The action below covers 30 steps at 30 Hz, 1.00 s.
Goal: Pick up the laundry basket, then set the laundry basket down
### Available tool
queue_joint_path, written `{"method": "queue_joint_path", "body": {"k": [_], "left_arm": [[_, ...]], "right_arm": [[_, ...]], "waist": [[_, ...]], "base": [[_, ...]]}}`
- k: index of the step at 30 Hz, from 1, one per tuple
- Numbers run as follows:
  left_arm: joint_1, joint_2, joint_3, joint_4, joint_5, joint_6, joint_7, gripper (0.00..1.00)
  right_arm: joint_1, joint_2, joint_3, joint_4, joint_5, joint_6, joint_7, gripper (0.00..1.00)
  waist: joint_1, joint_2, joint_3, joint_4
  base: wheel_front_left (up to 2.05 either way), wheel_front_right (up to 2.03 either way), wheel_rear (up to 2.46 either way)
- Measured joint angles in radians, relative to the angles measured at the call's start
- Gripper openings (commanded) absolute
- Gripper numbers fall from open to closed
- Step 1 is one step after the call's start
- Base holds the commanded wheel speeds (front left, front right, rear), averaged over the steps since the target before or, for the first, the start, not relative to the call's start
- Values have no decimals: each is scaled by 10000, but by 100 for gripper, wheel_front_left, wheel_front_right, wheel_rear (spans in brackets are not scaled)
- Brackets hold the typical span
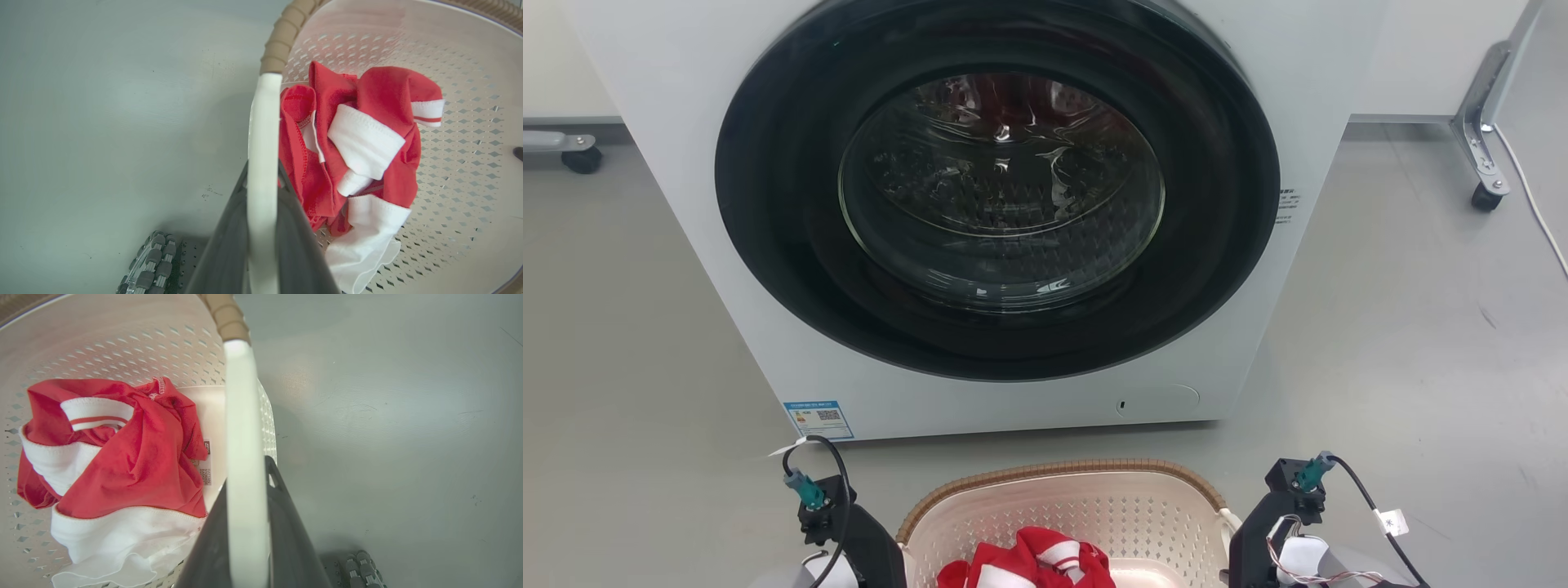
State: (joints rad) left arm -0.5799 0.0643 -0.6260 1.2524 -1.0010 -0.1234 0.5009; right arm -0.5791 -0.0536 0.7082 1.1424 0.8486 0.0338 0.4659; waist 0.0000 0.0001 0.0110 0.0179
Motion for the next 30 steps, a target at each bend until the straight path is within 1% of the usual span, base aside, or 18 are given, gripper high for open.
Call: {"method": "queue_joint_path", "body": {"k": [3, 5, 14, 17, 20, 24, 25, 30], "left_arm": [[0, 2, -4, 0, 0, 0, -2, 0], [0, 2, -12, 0, 0, 0, -10, 0], [0, 33, -111, -4, 6, 0, -54, 0], [-6, 54, -163, -15, 21, -2, -115, 0], [-31, 65, -240, -25, 90, -2, -286, 0], [-139, 71, -280, -56, 180, -2, -516, 0], [-237, 73, -286, -69, 190, 0, -694, 0], [-481, 75, -314, -115, 280, 13, -1106, 0]], "right_arm": [[-3, -4, 58, 4, 96, -8, -4, 0], [-4, -4, 104, 4, 192, -73, -4, 0], [-8, -6, 257, -10, 337, -88, -25, 0], [-14, -4, 314, -54, 416, -174, -96, 0], [-42, -4, 385, -115, 418, -253, -157, 0], [-117, -6, 439, -157, 418, -268, -282, 0], [-229, -8, 495, -171, 412, -328, -368, 0], [-547, -38, 589, -211, 362, -341, -575, 0]], "waist": [[0, 0, 16, 0], [0, 0, 27, -2], [0, 1, 106, -19], [0, 0, 203, -25], [0, 0, 362, -31], [0, 0, 591, -36], [0, 0, 778, -39], [1, 0, 1224, -37]], "base": [[0, 0, 0], [0, 0, 0], [0, 0, 0], [0, 0, 0], [0, 0, 0], [0, 0, 0], [0, 0, 0], [0, 0, 0]]}}
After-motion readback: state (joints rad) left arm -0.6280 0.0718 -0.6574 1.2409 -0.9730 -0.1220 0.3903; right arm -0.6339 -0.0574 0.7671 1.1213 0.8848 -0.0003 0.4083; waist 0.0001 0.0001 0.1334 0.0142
